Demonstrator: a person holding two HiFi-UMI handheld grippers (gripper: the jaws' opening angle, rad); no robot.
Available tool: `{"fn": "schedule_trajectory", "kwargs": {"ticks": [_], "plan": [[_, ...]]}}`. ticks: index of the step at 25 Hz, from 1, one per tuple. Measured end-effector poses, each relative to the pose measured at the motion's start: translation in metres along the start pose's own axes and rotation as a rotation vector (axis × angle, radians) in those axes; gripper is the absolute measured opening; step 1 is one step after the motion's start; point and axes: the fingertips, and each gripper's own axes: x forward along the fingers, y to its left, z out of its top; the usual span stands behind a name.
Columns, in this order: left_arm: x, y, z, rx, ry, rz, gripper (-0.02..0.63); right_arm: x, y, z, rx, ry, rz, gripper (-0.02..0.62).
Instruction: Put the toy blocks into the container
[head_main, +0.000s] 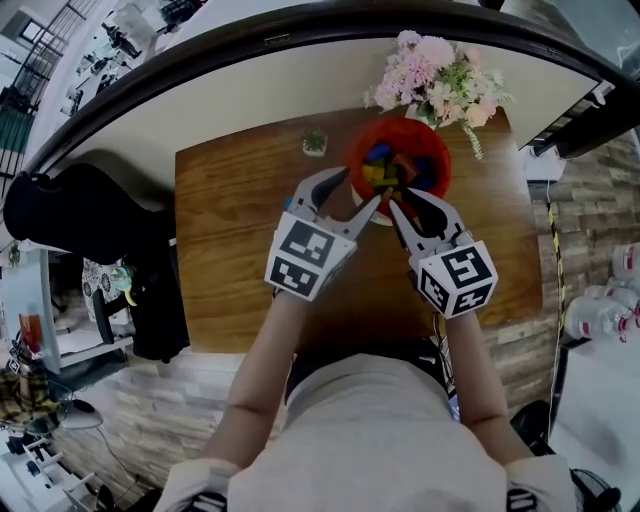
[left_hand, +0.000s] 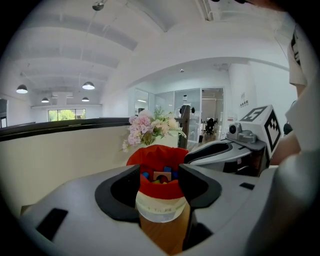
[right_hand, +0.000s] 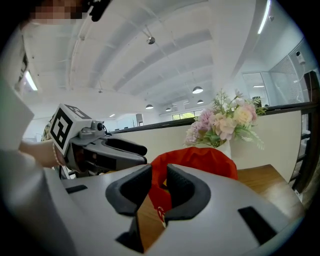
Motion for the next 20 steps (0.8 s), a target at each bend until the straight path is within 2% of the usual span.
{"fn": "schedule_trajectory", "kwargs": {"ticks": [9,20], "plan": [[-0.038,0.027,-0.043,-0.105,0.023,0.101,0.232,0.018,0.051,-0.006,-0.044,0.018,0.113,0.086],[-0.069,0.057,-0.090,-0.221,0.076,0.200,0.232,0.053,0.094,-0.032,-0.055,0.099,0.235,0.084]]}}
